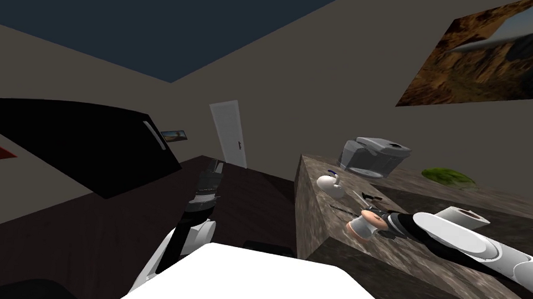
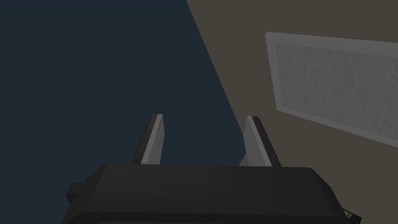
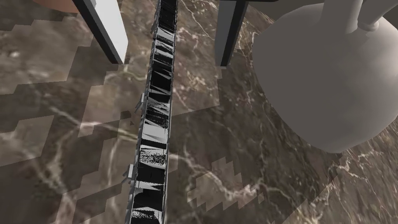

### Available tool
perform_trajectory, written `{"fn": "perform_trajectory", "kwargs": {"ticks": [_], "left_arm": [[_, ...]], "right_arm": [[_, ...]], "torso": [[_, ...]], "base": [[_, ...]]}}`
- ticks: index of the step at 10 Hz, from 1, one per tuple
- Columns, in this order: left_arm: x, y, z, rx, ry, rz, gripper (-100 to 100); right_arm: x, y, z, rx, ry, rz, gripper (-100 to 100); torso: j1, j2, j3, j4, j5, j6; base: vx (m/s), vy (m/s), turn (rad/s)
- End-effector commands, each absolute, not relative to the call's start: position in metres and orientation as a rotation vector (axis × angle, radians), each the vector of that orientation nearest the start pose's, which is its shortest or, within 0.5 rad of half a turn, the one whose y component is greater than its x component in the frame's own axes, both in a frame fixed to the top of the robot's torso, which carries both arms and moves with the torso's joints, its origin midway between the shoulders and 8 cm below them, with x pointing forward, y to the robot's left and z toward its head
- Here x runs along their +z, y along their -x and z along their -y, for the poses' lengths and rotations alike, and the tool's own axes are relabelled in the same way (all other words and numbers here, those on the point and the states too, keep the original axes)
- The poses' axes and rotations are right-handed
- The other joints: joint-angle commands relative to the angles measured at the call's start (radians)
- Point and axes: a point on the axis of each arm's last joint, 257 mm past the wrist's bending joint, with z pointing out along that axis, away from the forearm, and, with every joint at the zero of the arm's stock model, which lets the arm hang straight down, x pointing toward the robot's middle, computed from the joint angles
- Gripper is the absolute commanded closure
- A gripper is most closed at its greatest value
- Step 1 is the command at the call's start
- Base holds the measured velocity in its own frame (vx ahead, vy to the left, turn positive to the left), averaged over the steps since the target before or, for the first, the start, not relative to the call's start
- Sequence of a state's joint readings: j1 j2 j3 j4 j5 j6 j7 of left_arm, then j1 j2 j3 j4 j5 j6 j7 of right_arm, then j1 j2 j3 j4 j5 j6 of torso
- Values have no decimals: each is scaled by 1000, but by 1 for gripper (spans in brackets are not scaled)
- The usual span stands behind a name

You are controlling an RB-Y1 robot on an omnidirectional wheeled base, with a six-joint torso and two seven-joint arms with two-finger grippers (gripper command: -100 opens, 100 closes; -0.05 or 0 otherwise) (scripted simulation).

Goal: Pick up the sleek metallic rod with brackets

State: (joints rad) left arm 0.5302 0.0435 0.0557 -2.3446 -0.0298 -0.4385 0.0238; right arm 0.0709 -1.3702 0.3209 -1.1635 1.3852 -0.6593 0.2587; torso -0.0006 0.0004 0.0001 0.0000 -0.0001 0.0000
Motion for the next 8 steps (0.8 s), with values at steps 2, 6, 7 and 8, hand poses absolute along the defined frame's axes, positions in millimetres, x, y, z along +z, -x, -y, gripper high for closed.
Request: {"fn": "perform_trajectory", "kwargs": {"ticks": [2,6,7,8], "left_arm": [[33,-337,-291,-1235,629,-672,0],[33,-337,-291,-1235,629,-672,0],[33,-337,-291,-1235,629,-672,0],[33,-337,-291,-1235,629,-672,0]], "right_arm": [[-320,-344,621,-486,1642,-2185,100],[-304,-350,622,-487,1651,-2177,100],[-310,-349,622,-490,1647,-2178,100],[-308,-350,622,-489,1647,-2178,0]], "torso": [[0,0,0,0,0,0],[0,0,0,0,0,0],[2,2,2,1,1,1],[1,2,1,1,0,0]], "base": [[0,0,0],[-8,6,-19],[-19,13,-23],[0,0,0]]}}
